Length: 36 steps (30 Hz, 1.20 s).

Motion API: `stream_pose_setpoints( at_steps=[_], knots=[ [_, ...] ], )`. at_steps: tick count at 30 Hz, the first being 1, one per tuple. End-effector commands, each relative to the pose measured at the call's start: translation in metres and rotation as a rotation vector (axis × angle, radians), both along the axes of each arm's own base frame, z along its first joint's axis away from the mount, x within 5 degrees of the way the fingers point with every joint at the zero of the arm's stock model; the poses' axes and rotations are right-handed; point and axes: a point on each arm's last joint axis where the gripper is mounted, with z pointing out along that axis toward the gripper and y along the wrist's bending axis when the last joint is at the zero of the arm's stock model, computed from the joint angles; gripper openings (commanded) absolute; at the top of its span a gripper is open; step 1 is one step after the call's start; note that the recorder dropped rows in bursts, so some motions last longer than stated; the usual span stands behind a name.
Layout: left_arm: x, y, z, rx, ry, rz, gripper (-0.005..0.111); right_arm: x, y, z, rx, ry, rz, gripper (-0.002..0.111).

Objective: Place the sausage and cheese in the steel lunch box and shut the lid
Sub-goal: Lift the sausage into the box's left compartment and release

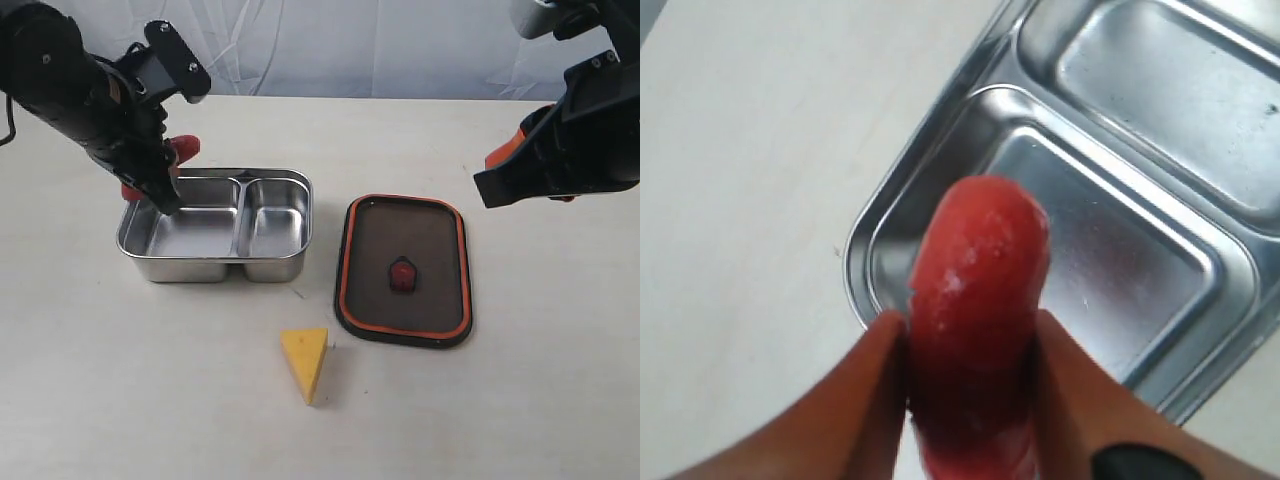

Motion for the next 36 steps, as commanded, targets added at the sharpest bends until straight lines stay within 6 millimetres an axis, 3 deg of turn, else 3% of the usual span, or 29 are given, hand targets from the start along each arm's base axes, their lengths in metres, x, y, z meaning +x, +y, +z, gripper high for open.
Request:
stream_pose_setpoints(
  at_steps=[1,6,17,26,30,36],
  knots=[
    [0.018,-0.001,-0.007,-0.089,0.057,0.06,0.0,0.0,-0.002,0.001,0.001,-0.013,-0.006,0.014],
    [0.032,-0.01,-0.022,-0.114,0.1,0.052,0.0,0.0,-0.002,0.001,0.001,-0.013,-0.006,0.014],
    [0.048,-0.016,-0.084,-0.034,0.297,0.066,0.0,0.0,-0.002,0.001,0.001,-0.006,-0.01,0.014],
    [0.049,-0.016,-0.09,-0.059,0.314,0.136,0.001,0.0,-0.002,0.0,0.003,-0.002,-0.015,0.014],
    [0.049,-0.016,-0.09,-0.06,0.314,0.138,0.014,-0.001,-0.002,0.0,0.0,0.002,-0.015,0.014],
    [0.049,-0.016,-0.09,-0.06,0.314,0.138,0.046,-0.001,-0.002,0.0,-0.002,0.006,-0.014,0.014]
  ],
)
